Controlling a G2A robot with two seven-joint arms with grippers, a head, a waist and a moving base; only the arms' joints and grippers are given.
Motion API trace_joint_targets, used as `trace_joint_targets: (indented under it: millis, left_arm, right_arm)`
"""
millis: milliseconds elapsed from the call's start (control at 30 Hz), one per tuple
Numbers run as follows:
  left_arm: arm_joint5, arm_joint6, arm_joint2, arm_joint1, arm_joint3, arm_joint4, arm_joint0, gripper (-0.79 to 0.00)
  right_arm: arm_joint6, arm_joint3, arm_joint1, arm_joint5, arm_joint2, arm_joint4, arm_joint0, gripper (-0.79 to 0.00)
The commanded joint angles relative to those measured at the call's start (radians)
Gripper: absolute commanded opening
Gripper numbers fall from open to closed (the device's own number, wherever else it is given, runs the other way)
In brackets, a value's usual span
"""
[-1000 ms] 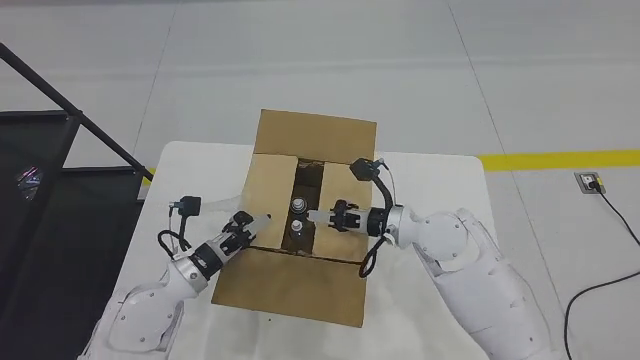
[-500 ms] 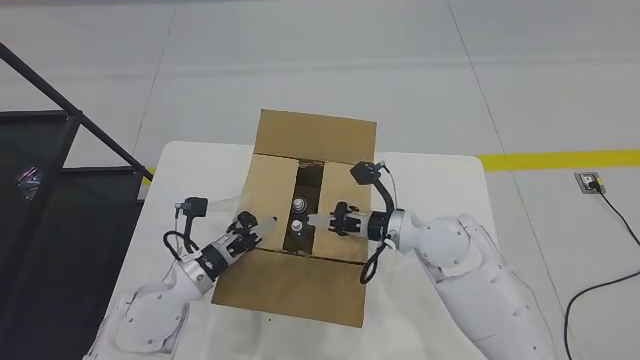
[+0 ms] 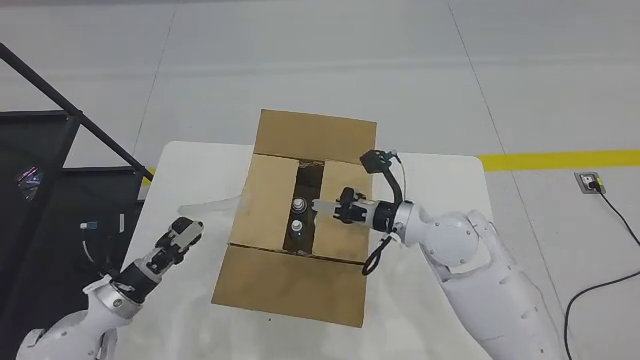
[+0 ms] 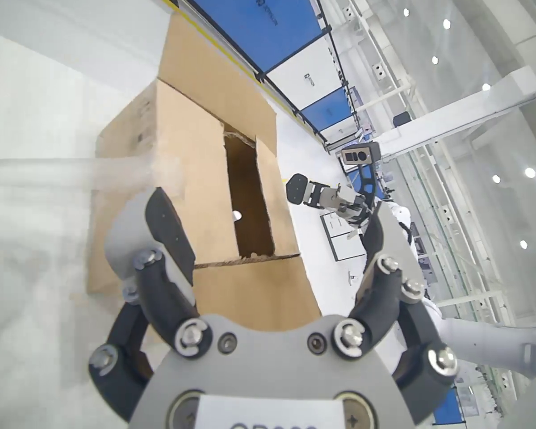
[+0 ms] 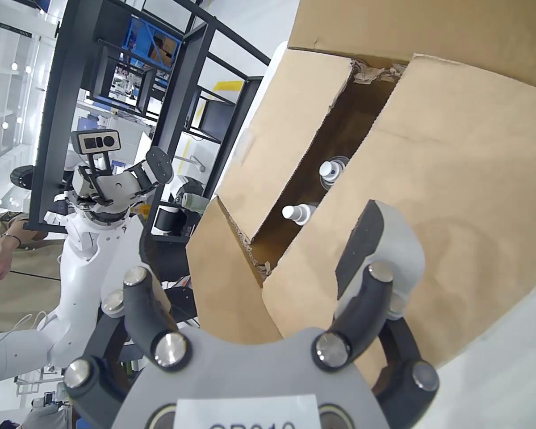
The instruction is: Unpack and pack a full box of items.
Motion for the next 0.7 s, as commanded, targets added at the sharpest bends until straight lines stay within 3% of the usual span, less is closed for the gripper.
trace_joint_targets:
  millis: [0,167,367,467,667]
  left_arm:
    - [-0.043,-0.079,-0.028,0.007,0.029,-0.014,0.032,0.0]
    - [-0.059,-0.357,-0.043,0.031,0.114,-0.119,0.026,0.0]
    - [-0.064,-0.582,0.025,0.05,0.211,-0.203,-0.044,0.0]
    - [-0.102,-0.605,0.063,0.057,0.212,-0.144,-0.058,0.0]
    - [-0.121,-0.586,0.129,0.078,0.176,-0.143,-0.051,0.0]
  right_arm:
    - [-0.043,-0.017,0.0,0.041,-0.001,-0.019,-0.018,0.0]
    - [-0.176,0.014,-0.006,0.057,0.042,0.078,-0.026,0.0]
    - [-0.433,0.096,-0.023,0.144,0.076,0.13,-0.008,0.0]
    - [-0.583,0.142,-0.035,0.185,0.068,0.125,0.005,0.0]
    - [-0.743,0.249,-0.062,0.208,0.026,0.129,0.055,0.0]
